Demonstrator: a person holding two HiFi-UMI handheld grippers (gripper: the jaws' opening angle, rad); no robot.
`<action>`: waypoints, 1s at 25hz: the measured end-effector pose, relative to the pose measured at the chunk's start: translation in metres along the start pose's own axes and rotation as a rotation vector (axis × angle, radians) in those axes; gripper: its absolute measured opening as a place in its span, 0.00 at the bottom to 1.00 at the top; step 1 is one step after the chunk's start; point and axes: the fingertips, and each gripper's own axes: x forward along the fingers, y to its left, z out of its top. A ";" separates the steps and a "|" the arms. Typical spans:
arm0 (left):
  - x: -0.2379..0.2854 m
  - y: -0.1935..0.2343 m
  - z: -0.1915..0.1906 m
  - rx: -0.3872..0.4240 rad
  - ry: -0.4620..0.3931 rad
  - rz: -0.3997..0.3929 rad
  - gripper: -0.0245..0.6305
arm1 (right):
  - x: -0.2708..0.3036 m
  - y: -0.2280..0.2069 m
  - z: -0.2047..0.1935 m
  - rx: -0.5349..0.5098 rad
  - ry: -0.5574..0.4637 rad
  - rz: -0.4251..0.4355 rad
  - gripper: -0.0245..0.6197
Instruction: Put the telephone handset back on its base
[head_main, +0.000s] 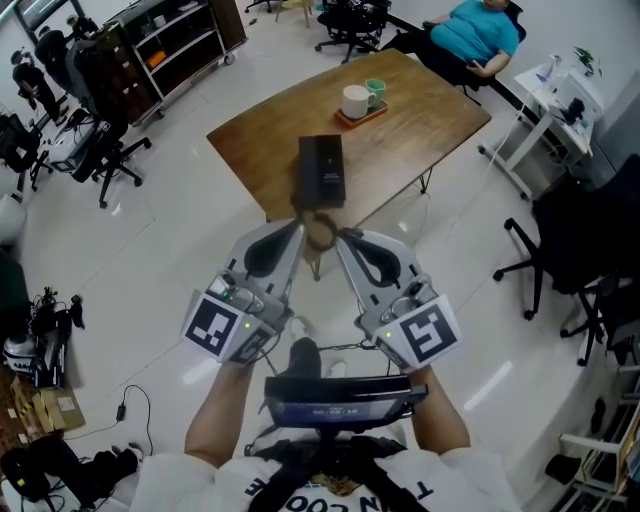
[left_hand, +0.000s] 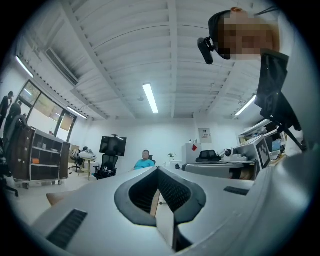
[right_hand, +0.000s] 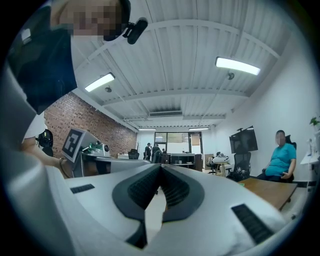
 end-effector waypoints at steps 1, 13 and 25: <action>-0.002 -0.001 0.001 0.009 -0.003 0.007 0.04 | -0.002 0.003 0.000 0.002 -0.001 0.002 0.04; -0.013 -0.022 0.005 0.086 -0.011 0.025 0.04 | -0.015 0.017 0.004 -0.009 -0.004 -0.009 0.04; -0.014 -0.028 0.005 0.089 -0.016 0.023 0.04 | -0.017 0.017 0.005 -0.009 -0.005 -0.008 0.04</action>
